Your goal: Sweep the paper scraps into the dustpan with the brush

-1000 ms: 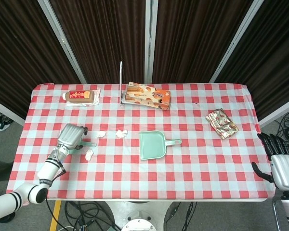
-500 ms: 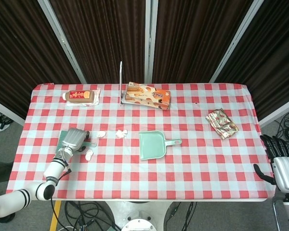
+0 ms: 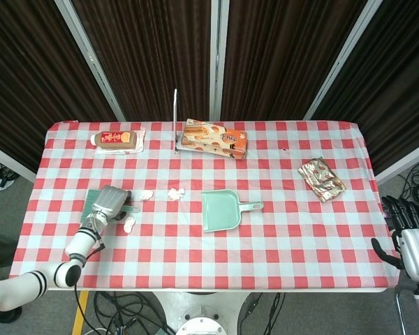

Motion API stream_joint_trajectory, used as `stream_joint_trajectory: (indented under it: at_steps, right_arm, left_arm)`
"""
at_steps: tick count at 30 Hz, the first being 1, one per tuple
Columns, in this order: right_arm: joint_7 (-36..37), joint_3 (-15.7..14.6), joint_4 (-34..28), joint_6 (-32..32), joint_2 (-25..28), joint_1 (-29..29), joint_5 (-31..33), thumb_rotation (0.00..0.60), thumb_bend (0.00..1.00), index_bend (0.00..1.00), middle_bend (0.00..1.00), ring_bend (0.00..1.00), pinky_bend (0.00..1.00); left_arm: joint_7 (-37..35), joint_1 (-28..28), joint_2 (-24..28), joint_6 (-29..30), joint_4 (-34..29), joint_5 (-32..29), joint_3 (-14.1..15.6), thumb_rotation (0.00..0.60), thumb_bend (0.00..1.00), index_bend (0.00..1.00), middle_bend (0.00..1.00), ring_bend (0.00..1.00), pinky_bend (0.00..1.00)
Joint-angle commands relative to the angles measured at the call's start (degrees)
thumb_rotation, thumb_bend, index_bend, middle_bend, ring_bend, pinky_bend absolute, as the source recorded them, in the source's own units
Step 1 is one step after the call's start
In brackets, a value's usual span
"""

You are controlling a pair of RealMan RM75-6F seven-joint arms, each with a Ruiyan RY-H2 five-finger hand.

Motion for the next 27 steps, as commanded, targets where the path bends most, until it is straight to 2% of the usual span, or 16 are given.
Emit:
stream_joint_trajectory:
  at_steps: [1, 11, 15, 20, 24, 27]
  right_arm:
    - [0.0, 0.0, 0.1, 0.0, -0.1, 0.0, -0.1, 0.600, 0.25, 0.00, 0.08, 0.00, 0.00]
    - [-0.4, 0.1, -0.3, -0.1, -0.1, 0.1, -0.3, 0.600, 0.25, 0.00, 0.09, 0.00, 0.00]
    - [-0.9, 0.1, -0.8, -0.5, 0.2, 0.4, -0.5, 0.600, 0.25, 0.00, 0.09, 0.00, 0.00]
    - [-3.1, -0.1, -2.5, -3.2, 0.7, 2.3, -1.6, 0.600, 0.25, 0.00, 0.11, 0.00, 0.00]
    - [-7.6, 0.0, -4.8, -8.5, 0.9, 5.8, -2.3, 0.600, 0.25, 0.01, 0.16, 0.00, 0.00]
    - [-11.7, 0.3, -6.6, -13.3, 0.5, 8.9, -2.2, 0.600, 0.25, 0.05, 0.21, 0.00, 0.00]
  left_arm:
    - [0.2, -0.1, -0.1, 0.2, 0.3, 0.1, 0.4, 0.600, 0.29, 0.44, 0.48, 0.72, 0.90]
    - [-3.1, 0.5, 0.4, 2.7, 0.4, 3.4, 1.0, 0.600, 0.38, 0.49, 0.53, 0.72, 0.90]
    - [-6.7, 1.1, 2.8, 4.1, -1.2, 6.4, 1.2, 0.600, 0.39, 0.50, 0.54, 0.72, 0.90]
    - [-14.0, 2.6, 6.5, 8.3, -3.3, 11.9, 1.3, 0.600, 0.40, 0.51, 0.54, 0.72, 0.89]
    - [-23.1, 4.0, 9.8, 12.0, -4.6, 16.3, 1.1, 0.600, 0.40, 0.51, 0.55, 0.72, 0.89]
    - [-29.0, 5.3, 11.6, 14.9, -4.8, 19.4, 1.7, 0.600, 0.40, 0.51, 0.55, 0.72, 0.89]
